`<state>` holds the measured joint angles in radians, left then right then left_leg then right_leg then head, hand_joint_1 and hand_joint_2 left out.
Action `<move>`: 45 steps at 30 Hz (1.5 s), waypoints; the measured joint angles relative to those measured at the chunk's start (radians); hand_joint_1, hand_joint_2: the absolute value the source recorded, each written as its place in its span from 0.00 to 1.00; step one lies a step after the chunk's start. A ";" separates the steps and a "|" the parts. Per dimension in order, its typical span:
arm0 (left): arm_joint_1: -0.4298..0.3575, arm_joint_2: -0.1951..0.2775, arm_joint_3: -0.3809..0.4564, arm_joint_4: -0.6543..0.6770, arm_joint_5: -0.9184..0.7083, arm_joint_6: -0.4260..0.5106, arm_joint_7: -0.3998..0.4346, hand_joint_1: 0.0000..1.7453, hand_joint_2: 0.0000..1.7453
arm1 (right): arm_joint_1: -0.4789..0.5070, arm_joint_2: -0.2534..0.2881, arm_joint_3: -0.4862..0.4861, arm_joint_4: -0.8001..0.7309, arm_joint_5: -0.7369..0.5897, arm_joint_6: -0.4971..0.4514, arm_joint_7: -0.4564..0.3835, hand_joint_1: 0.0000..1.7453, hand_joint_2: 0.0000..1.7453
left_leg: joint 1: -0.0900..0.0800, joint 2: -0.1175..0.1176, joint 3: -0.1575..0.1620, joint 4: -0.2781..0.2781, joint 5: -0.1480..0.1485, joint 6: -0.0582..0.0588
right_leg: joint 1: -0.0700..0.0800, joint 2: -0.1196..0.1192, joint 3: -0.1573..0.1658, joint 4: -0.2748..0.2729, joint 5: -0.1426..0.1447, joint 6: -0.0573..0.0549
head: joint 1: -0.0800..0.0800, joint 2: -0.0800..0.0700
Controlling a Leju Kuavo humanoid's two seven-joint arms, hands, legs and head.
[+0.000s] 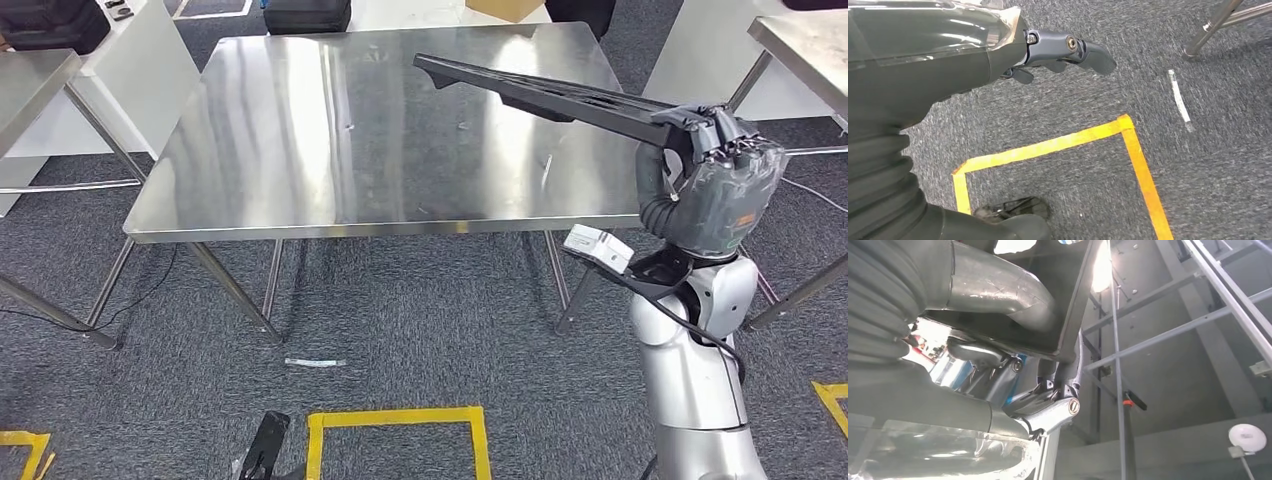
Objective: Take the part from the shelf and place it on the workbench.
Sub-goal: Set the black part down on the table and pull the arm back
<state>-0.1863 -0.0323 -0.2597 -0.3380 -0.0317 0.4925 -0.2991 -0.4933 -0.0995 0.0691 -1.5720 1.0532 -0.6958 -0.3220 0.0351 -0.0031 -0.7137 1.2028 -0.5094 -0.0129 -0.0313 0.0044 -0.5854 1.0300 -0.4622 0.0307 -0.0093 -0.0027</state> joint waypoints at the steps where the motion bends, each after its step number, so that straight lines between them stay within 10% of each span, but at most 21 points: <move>1: 0.001 0.000 0.000 0.000 0.000 0.000 0.000 0.00 1.00 | 0.000 0.000 0.000 0.000 0.000 0.000 0.000 1.00 1.00 | -0.001 0.000 -0.039 0.066 -0.019 0.002 | 0.005 0.000 0.002 0.000 -0.003 -0.005 | 0.000 0.000; 3: 0.002 0.000 0.000 0.000 0.000 0.000 0.000 0.00 1.00 | 0.000 0.000 0.000 0.001 0.000 0.000 0.000 1.00 1.00 | -0.008 0.000 -0.078 0.105 -0.005 0.015 | 0.016 0.000 0.010 0.000 -0.010 -0.015 | 0.000 0.000; 6: 0.001 0.002 0.002 0.000 0.001 0.000 0.000 0.00 1.00 | -0.002 0.001 0.000 0.001 0.001 0.000 0.000 1.00 1.00 | -0.030 0.002 -0.007 -0.076 0.103 0.056 | 0.025 0.000 0.027 -0.001 -0.023 -0.022 | 0.002 0.000; 9: -0.001 0.005 0.004 0.000 0.002 0.000 0.000 0.00 1.00 | -0.003 0.001 0.000 0.002 0.001 0.000 0.001 1.00 1.00 | -0.050 0.004 0.040 -0.166 0.116 0.080 | 0.024 -0.001 0.028 -0.005 -0.032 -0.012 | 0.002 0.000; 13: -0.002 0.006 0.006 0.000 0.002 0.000 0.000 0.00 1.00 | -0.009 0.000 0.001 0.004 0.000 0.000 0.002 1.00 1.00 | -0.047 -0.001 0.075 -0.207 0.117 0.080 | 0.025 -0.004 0.013 0.029 -0.055 0.002 | -0.002 0.000; 18: -0.001 -0.001 0.008 0.000 0.003 0.000 -0.001 0.00 1.00 | -0.008 -0.002 0.001 0.008 -0.005 0.000 0.001 1.00 1.00 | -0.042 -0.007 0.102 -0.218 0.099 0.077 | 0.017 -0.004 -0.149 0.256 -0.094 0.019 | 0.000 0.000; 22: 0.000 -0.002 0.008 0.001 0.005 0.000 -0.001 0.00 1.00 | -0.008 -0.004 0.002 0.012 -0.008 0.000 0.000 1.00 1.00 | -0.035 -0.016 0.128 -0.202 0.065 0.054 | 0.001 -0.005 -0.067 0.023 0.043 0.065 | 0.004 0.000; 28: -0.001 -0.002 0.009 0.003 0.010 0.002 -0.003 0.00 1.00 | -0.012 -0.003 0.002 0.015 -0.011 0.000 -0.002 1.00 1.00 | -0.033 -0.013 0.114 -0.160 0.028 0.028 | 0.000 0.000 -0.033 -0.013 0.037 0.007 | -0.001 0.000; 33: 0.003 -0.003 0.010 0.004 0.013 0.003 -0.006 0.00 1.00 | -0.013 -0.002 0.002 0.015 -0.011 0.000 -0.002 1.00 1.00 | -0.028 -0.001 -0.056 0.106 -0.038 0.018 | 0.006 0.000 -0.006 -0.014 0.015 -0.019 | -0.004 0.000; 38: 0.004 -0.003 0.010 0.004 0.013 0.005 -0.009 0.00 1.00 | -0.014 -0.001 0.002 0.015 -0.008 0.000 -0.002 1.00 1.00 | -0.034 0.000 0.040 -0.158 0.122 0.041 | 0.014 0.004 0.027 -0.015 -0.014 -0.006 | -0.003 0.000; 43: 0.003 -0.003 0.010 0.004 0.013 0.009 -0.013 0.00 1.00 | -0.017 0.000 0.003 0.014 -0.003 0.000 -0.001 1.00 1.00 | -0.040 -0.002 0.072 -0.200 0.113 0.060 | 0.017 0.001 0.023 -0.005 -0.034 0.015 | -0.002 0.000; 45: 0.001 -0.004 0.011 0.004 0.013 0.010 -0.014 0.00 1.00 | -0.017 -0.001 0.002 0.014 -0.002 0.000 0.000 1.00 1.00 | -0.036 -0.003 0.084 -0.210 0.111 0.068 | 0.018 -0.001 -0.033 0.096 -0.071 0.011 | 0.000 0.000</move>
<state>-0.1851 -0.0361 -0.2489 -0.3342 -0.0185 0.5028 -0.3131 -0.5104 -0.1003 0.0712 -1.5581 1.0513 -0.6958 -0.3224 -0.0014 -0.0057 -0.6293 0.9926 -0.3984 0.0555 -0.0129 0.0035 -0.6188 1.1262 -0.5332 0.0413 -0.0094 -0.0027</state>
